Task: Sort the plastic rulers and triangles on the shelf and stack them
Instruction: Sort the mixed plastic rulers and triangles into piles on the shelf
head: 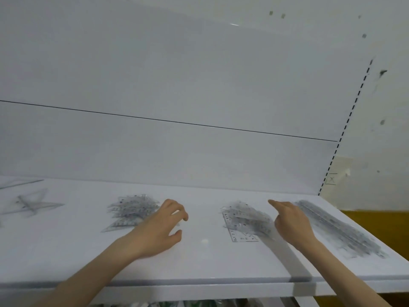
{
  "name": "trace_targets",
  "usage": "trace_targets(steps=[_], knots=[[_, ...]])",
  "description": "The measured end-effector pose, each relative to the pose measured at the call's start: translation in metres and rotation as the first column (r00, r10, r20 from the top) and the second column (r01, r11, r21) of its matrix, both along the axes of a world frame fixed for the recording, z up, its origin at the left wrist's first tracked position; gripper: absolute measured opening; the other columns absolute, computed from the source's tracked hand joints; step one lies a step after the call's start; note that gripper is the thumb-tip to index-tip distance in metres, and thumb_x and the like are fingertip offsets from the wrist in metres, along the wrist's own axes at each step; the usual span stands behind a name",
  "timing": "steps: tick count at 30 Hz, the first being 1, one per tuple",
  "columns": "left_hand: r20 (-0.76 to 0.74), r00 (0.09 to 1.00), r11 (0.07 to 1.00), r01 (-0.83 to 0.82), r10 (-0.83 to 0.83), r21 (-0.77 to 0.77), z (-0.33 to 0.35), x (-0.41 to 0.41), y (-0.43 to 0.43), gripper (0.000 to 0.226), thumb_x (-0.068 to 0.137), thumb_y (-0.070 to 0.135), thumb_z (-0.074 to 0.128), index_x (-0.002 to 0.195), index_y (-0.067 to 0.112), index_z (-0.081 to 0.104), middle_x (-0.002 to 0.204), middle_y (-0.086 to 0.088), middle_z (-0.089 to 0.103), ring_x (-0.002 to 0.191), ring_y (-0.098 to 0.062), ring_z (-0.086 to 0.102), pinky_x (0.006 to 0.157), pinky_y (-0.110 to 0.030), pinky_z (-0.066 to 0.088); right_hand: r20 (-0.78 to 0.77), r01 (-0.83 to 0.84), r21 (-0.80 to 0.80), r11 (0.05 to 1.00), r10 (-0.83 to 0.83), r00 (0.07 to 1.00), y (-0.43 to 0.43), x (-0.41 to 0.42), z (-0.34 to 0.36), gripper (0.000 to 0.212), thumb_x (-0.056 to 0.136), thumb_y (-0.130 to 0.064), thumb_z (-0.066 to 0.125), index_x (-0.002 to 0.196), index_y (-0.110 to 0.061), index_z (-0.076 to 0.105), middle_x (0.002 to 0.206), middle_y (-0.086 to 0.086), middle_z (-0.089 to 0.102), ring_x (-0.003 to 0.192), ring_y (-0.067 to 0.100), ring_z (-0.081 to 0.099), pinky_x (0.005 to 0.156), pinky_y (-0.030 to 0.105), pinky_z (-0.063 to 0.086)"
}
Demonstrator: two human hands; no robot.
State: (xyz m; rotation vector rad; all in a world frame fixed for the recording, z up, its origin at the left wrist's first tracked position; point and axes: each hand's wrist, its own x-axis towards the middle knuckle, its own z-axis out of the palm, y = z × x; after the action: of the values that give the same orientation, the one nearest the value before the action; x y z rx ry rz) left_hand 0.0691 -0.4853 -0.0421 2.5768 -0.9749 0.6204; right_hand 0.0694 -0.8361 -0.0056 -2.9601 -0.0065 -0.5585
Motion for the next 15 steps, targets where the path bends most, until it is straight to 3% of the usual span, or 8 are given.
trace_targets(steps=[4,7,11,15], knots=[[0.01,1.0,1.0,-0.027,0.027,-0.01,0.01,-0.004,0.036,0.036,0.082,0.039,0.036,0.106,0.021,0.057,0.117,0.009,0.049,0.117,-0.003,0.034,0.089,-0.032,0.045,0.078,-0.063,0.062,0.996,0.058,0.995,0.048,0.002,0.01,0.055,0.085,0.004,0.042,0.131,-0.021,0.057,0.129,0.005,0.06,0.117,0.026,0.054,0.089,0.033,0.046],[-0.007,0.997,0.997,-0.08,0.08,-0.004,0.022,-0.012,0.082,0.044,0.08,0.04,0.035,0.106,0.016,0.061,0.118,0.005,0.052,0.118,-0.007,0.034,0.086,-0.026,0.045,0.152,-0.237,0.097,0.967,0.221,0.963,0.117,0.009,0.015,0.05,0.079,0.008,0.049,0.117,-0.018,0.068,0.118,0.005,0.066,0.107,0.027,0.061,0.08,0.034,0.047],[-0.024,0.978,0.978,-0.206,0.205,-0.045,0.023,-0.03,0.179,0.036,0.083,0.038,0.037,0.106,0.019,0.058,0.118,0.008,0.049,0.117,-0.002,0.034,0.085,-0.025,0.046,0.18,-0.506,0.084,0.858,0.486,0.855,0.241,0.02,0.023,0.045,0.073,0.009,0.053,0.103,-0.018,0.074,0.105,0.003,0.071,0.093,0.025,0.067,0.074,0.033,0.051],[-0.159,0.918,0.926,-0.374,0.363,-0.049,0.013,-0.047,0.287,0.036,0.083,0.046,0.04,0.109,0.026,0.055,0.119,0.014,0.043,0.115,0.007,0.029,0.097,-0.024,0.039,0.125,-0.669,0.079,0.739,0.659,0.742,0.366,0.029,0.016,0.042,0.083,-0.011,0.045,0.115,-0.022,0.069,0.117,-0.004,0.067,0.109,0.017,0.061,0.085,0.026,0.045]])
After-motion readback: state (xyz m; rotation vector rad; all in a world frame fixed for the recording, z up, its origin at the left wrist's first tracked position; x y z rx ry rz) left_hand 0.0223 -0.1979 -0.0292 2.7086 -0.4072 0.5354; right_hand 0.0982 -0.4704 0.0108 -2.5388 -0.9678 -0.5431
